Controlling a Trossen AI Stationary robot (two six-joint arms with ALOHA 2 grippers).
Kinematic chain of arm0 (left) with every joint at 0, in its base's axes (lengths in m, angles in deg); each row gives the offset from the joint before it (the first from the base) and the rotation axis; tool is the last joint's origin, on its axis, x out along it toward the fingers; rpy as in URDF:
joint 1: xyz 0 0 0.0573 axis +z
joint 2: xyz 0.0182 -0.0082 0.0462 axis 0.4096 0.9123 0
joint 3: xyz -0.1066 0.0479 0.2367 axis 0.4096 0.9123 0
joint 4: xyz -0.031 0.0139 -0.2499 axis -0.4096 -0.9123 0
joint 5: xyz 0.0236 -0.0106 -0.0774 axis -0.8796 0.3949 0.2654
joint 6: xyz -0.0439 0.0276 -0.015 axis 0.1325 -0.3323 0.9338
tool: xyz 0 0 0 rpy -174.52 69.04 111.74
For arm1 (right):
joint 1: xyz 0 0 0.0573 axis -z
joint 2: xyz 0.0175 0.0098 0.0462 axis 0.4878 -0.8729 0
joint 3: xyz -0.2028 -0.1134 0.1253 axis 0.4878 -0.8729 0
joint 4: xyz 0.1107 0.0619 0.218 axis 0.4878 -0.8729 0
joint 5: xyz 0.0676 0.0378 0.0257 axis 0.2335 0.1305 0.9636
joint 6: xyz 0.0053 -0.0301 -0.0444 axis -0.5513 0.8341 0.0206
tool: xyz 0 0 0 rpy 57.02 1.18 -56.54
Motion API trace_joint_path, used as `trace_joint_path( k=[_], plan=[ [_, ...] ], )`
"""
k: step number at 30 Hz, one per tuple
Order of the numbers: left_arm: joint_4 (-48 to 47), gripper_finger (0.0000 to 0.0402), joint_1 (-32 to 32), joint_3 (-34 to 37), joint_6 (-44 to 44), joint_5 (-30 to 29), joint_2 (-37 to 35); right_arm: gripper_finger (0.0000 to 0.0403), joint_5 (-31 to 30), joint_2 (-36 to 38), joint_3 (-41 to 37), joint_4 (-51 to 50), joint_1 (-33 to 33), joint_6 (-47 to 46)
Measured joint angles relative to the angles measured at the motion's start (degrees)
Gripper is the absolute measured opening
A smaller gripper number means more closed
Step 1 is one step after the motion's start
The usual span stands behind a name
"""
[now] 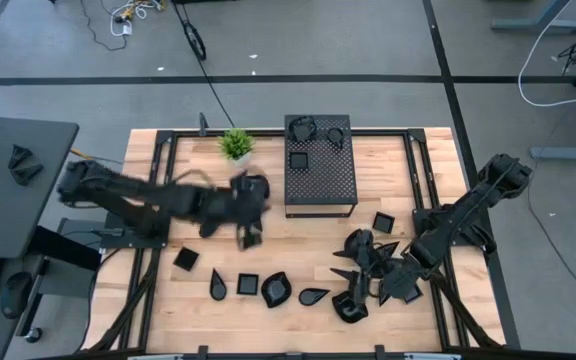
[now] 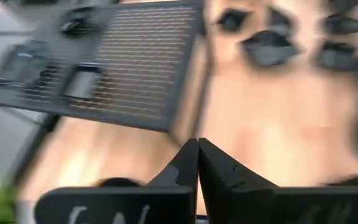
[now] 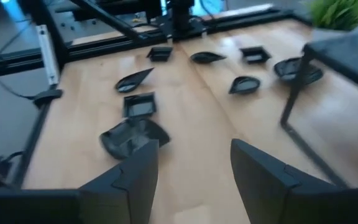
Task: Pick & Place Mini shaped plates
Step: Stack the square plate on top of the square plate on the shelf
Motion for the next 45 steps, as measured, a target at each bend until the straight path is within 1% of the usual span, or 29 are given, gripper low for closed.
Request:
trace_joint_path(
  k=[4,7,11,14,16,21,23,24,27,29,31,33,36,38,40,45],
  plan=[
    [15.82,0.0021,-9.39,10.82,3.34,-2.48,-1.45,0.0204,6.47,0.0,0.0,0.01,-0.12,-3.13],
    [32.39,0.0015,-14.89,18.29,3.66,-5.0,-0.32,0.0204,10.57,0.0,0.0,0.06,-0.01,-5.55],
    [50.21,0.0008,-19.35,26.4,3.77,-8.23,3.31,0.0204,14.75,0.0,0.0,0.06,0.96,-7.15],
    [58.22,0.0007,-20.86,30.05,4.11,-10.36,6.26,0.0204,16.78,-0.53,0.0,0.16,1.65,-7.15],
    [59.95,0.0008,-21.02,31.06,5.51,-10.96,8.08,0.0204,17.91,-1.34,0.0,0.0,1.85,-7.03],
    [60.73,0.0013,-20.35,31.05,8.69,-11.34,11.69,0.0204,21.86,-4.65,0.7,-0.43,2.1,-6.94],
    [60.86,0.0012,-19.95,31.05,9.62,-11.34,12.59,0.0204,23.96,-5.9,2.38,-3.23,2.13,-6.93],
    [60.96,0.0011,-19.78,31.03,10.0,-11.35,12.99,0.0204,25.39,-6.34,3.6,-6.17,2.13,-6.96],
    [60.86,0.0009,-19.51,31.05,11.25,-11.34,13.35,0.0204,29.65,-7.27,8.26,-19.48,2.13,-8.4],
    [61.07,0.001,-19.3,31.01,11.31,-11.34,13.32,0.0204,32.38,-7.32,11.07,-28.32,2.13,-10.74],
    [61.39,0.0009,-19.32,31.01,11.08,-11.34,13.32,0.0204,34.82,-7.3,12.7,-34.54,2.12,-13.71],
    [62.31,0.0009,-19.32,31.01,10.93,-11.34,13.28,0.0204,36.66,-7.3,12.98,-38.5,1.68,-16.15],
    [62.44,0.0009,-19.3,31.01,10.89,-11.34,13.28,0.0204,39.33,-7.3,12.28,-41.04,-0.06,-16.83],
    [62.99,0.0009,-19.3,31.0,10.89,-11.34,13.28,0.0204,40.45,-7.3,11.33,-41.95,-1.8,-15.52],
    [63.06,0.001,-19.3,31.01,10.87,-11.34,13.28,0.0204,40.77,-7.28,10.46,-41.4,-3.52,-11.8],
    [63.26,0.001,-19.29,31.01,10.39,-12.29,13.28,0.0204,40.04,-7.28,7.54,-39.38,-5.57,2.59]
  ],
)
